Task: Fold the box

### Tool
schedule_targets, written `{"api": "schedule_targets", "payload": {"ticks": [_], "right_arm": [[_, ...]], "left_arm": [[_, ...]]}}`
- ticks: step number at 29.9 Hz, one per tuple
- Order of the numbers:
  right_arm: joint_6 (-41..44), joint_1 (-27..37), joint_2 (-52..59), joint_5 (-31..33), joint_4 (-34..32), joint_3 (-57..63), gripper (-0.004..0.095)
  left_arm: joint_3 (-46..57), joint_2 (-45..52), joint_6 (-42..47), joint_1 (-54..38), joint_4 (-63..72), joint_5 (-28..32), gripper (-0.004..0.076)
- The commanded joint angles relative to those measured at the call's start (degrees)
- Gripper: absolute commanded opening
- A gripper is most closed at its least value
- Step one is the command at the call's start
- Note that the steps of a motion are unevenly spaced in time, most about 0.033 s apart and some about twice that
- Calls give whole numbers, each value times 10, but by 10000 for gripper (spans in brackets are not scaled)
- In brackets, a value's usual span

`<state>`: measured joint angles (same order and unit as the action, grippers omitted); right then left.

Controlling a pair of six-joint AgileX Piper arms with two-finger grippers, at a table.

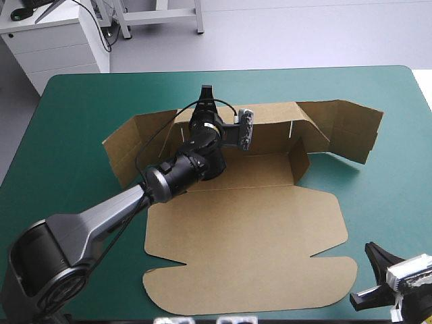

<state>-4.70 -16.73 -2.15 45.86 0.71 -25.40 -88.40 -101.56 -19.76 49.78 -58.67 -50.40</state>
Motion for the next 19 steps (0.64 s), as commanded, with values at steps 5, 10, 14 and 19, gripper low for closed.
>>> {"api": "schedule_targets", "payload": {"ticks": [5, 10, 14, 19], "right_arm": [[-3, 0, -10, -43, -4, -13, -14], [-3, 0, -10, -43, -4, -13, -14], [-3, 0, -10, -43, -4, -13, -14], [-3, 0, -10, -43, -4, -13, -14]], "left_arm": [[161, 118, 192, 49, -205, 30, -8], [241, 162, 353, 71, -372, 22, -8], [286, 174, 373, 81, -387, 22, -8], [325, 174, 373, 81, -392, 20, -8]]}}
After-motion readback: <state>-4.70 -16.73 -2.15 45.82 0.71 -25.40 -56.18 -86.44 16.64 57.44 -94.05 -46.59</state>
